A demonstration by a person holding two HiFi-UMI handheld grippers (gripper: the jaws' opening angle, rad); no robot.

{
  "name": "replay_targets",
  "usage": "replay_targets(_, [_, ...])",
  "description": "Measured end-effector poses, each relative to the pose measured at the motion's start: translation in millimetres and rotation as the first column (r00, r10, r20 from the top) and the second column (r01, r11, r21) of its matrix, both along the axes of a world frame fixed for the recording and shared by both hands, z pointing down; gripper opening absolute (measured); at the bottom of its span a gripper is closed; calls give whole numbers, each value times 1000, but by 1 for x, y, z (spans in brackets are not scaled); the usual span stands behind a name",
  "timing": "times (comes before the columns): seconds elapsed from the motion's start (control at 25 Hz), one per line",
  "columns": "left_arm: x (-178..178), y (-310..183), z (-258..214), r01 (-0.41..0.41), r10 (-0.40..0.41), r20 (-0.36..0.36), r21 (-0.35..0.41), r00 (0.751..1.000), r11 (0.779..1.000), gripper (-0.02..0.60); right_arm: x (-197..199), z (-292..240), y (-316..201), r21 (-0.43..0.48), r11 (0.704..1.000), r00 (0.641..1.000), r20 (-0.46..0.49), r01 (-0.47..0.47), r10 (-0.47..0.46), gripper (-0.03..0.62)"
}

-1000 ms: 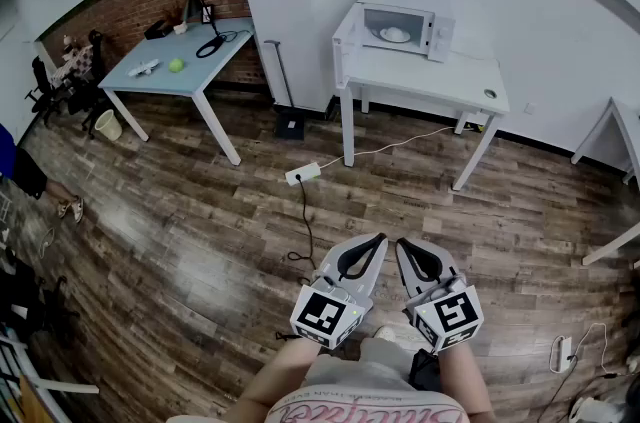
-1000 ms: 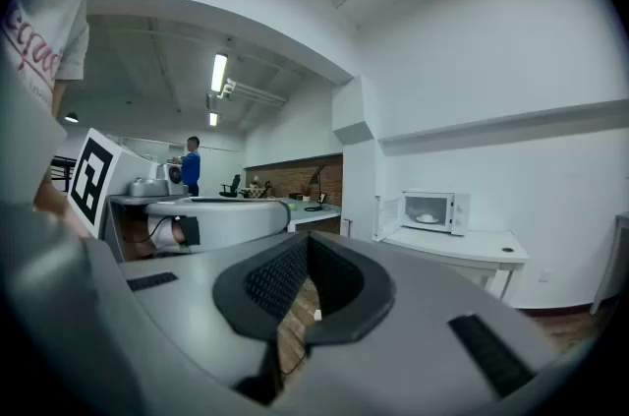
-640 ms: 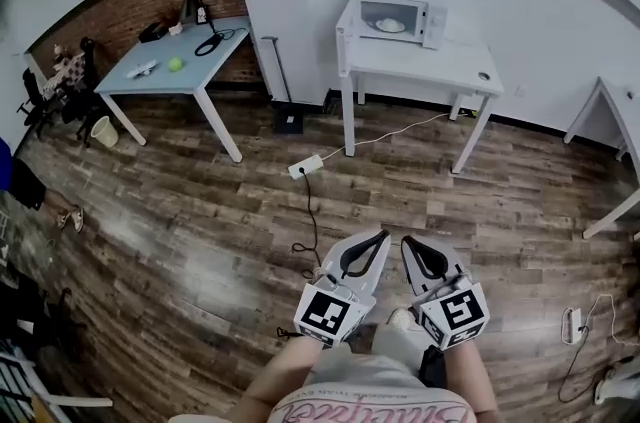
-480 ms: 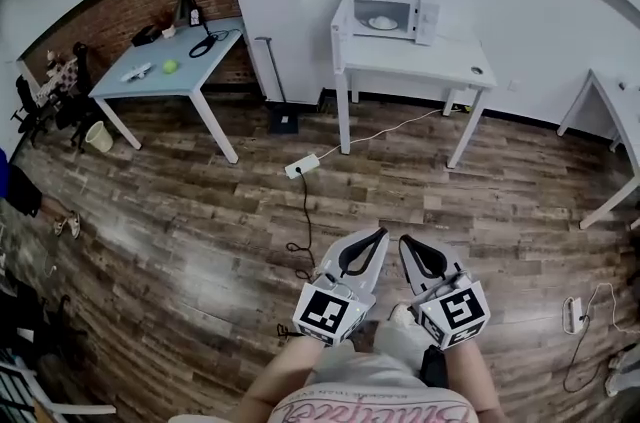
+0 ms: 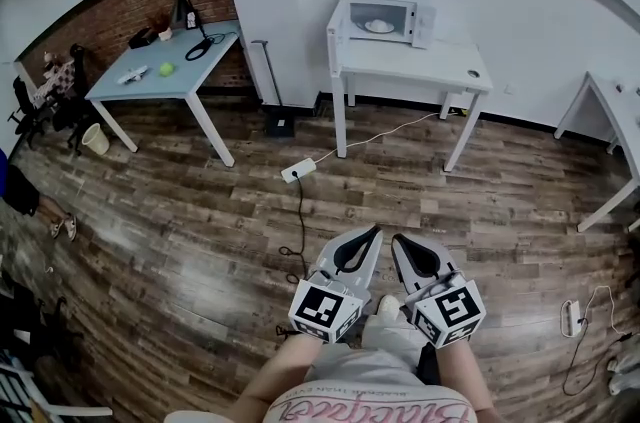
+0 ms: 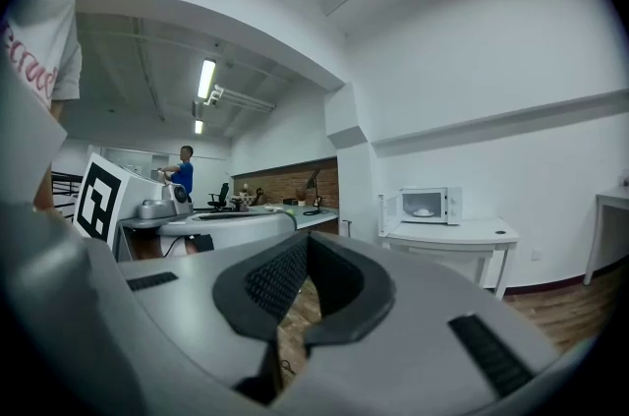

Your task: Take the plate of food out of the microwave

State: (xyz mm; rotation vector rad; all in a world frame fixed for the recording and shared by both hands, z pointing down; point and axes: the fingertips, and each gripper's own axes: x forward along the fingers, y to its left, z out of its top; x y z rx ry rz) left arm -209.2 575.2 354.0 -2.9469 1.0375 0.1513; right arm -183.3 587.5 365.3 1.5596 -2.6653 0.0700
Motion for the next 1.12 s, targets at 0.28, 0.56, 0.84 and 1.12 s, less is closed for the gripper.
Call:
replay_targets(0.28, [29,-42,7,17,-16,9,-45,1000,999,2,21,4,-45,-1,1000,1000,5,20,-20,12])
replay_targets(0.56, [61,-92,-2,42,-44,-40,-48,998,998,2,51,-7,-94,38,997,997,-22,73,-72,12])
replay_targets(0.84, [95,-127,-4,58,-60,-37,-35,998,998,2,89,-9,-135,30,999,999,0,39,-39,12])
replay_targets(1.12, [128,-152,-3,79,-80,-40,-25,996,997,2,116,-8,-153,49,996,997,-30,73,-72,12])
